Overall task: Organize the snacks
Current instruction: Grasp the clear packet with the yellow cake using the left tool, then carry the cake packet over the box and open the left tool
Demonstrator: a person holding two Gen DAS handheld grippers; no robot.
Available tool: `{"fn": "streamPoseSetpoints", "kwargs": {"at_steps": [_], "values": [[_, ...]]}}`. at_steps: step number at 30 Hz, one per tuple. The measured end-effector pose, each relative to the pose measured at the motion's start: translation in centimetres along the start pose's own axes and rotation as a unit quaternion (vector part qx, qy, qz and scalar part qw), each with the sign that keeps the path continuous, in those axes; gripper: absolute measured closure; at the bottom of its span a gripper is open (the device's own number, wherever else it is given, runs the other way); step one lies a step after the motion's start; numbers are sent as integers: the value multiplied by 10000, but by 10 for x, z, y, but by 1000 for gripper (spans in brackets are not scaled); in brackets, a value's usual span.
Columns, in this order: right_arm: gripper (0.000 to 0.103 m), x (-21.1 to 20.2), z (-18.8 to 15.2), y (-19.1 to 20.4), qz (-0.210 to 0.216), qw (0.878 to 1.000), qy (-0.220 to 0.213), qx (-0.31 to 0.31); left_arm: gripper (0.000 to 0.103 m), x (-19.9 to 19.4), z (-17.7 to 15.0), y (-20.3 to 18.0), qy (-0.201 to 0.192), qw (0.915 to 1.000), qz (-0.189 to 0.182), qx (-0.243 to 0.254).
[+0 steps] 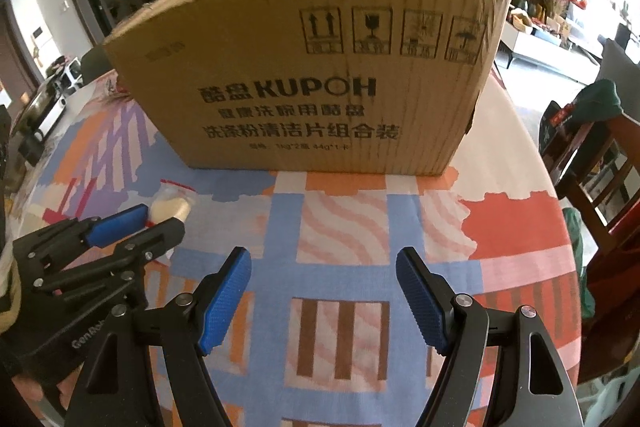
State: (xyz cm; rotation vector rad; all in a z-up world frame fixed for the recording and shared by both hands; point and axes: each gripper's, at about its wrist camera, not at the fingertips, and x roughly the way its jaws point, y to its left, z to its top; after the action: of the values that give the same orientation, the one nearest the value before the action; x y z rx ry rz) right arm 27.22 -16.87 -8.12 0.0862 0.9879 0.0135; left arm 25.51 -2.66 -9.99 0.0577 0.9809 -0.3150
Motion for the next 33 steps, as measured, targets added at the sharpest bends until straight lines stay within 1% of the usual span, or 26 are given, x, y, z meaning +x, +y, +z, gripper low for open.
{"fn": "streamPoseSetpoints", "kwargs": {"at_steps": [8, 17, 23, 29, 33], "values": [[27, -30, 4, 2, 27, 9997, -223, -86, 68, -35, 3, -4, -332, 9994, -32, -37], [27, -66, 17, 3, 0, 9983, -537, -218, 68, -80, 17, -14, -744, 9972, -79, -23], [27, -90, 36, 2, -53, 9972, -707, -249, 68, -105, 35, -19, -1029, 9946, -120, 1], [27, -109, 55, -1, -124, 9954, -913, -276, 68, -122, 56, -26, -1215, 9925, -149, 22], [27, -119, 70, -6, -132, 9941, -1040, -277, 68, -126, 71, -31, -1275, 9917, -114, 88]]}}
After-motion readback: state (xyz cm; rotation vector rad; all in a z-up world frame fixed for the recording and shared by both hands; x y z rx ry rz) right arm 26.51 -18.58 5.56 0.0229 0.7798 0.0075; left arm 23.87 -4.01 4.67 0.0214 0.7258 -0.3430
